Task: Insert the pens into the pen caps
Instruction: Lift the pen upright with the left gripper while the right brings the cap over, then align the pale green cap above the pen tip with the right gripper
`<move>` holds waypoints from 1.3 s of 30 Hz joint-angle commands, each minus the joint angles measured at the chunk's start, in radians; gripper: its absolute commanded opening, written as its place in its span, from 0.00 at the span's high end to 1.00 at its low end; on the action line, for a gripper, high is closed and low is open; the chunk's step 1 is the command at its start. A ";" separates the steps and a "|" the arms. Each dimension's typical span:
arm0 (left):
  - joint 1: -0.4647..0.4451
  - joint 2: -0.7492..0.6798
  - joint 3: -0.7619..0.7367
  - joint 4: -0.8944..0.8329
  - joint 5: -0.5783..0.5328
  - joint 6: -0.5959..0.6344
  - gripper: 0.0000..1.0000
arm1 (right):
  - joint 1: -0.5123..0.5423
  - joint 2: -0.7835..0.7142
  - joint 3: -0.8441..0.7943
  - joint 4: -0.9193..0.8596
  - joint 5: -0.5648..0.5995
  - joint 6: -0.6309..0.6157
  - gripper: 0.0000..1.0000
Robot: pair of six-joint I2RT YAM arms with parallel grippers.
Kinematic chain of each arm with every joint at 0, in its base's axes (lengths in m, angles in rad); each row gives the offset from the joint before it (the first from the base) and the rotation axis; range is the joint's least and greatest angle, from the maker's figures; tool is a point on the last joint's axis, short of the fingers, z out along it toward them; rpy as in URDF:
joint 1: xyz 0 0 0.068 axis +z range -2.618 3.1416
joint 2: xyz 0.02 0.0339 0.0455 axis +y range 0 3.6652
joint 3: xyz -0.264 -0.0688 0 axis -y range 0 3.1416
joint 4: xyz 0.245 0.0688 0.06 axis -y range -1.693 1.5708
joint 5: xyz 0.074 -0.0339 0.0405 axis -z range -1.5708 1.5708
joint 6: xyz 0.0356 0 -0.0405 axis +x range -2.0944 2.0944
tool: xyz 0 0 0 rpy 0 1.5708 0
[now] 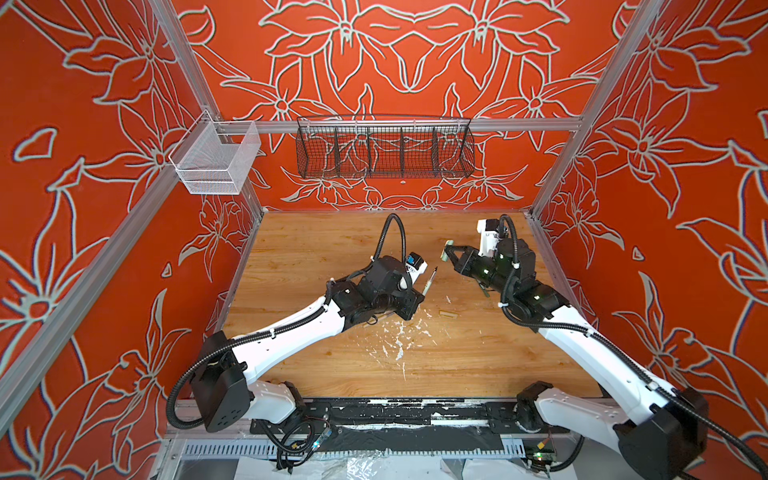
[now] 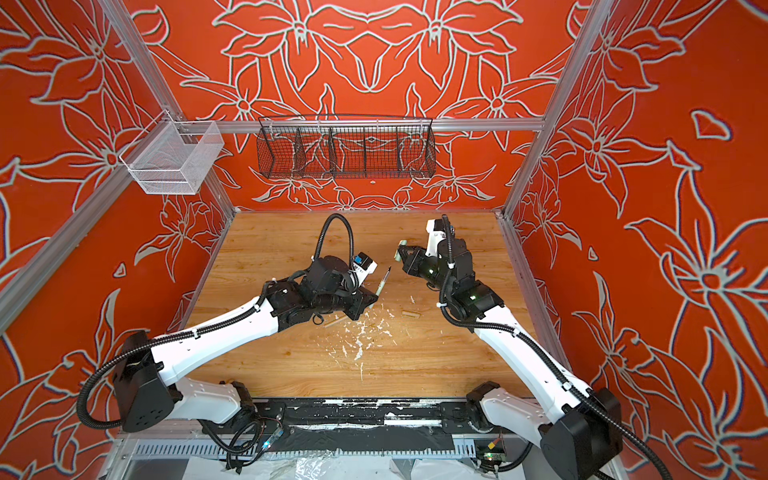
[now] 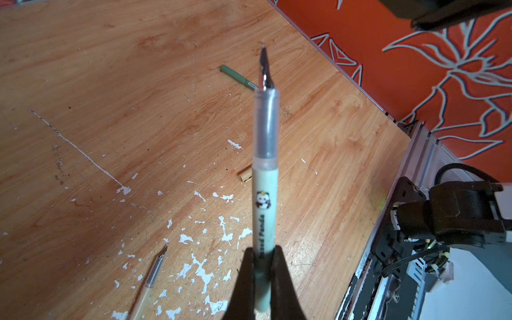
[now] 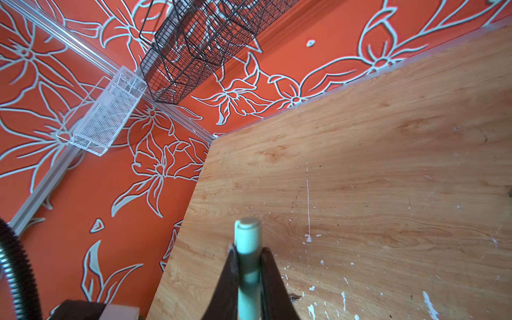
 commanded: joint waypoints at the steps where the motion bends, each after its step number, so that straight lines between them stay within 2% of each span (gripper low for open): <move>1: -0.008 -0.012 -0.002 0.020 0.026 0.015 1.00 | -0.003 0.009 -0.015 0.094 -0.027 0.034 0.92; 12: -0.010 0.006 0.006 0.021 0.024 0.025 1.00 | -0.003 0.053 -0.015 0.119 -0.059 0.031 0.93; 23: -0.010 0.005 0.006 0.018 0.010 0.029 1.00 | -0.003 0.039 -0.033 0.088 -0.035 0.014 0.93; 39: -0.009 0.018 0.004 0.013 -0.027 0.046 1.00 | -0.013 0.038 -0.079 0.129 -0.101 0.073 0.94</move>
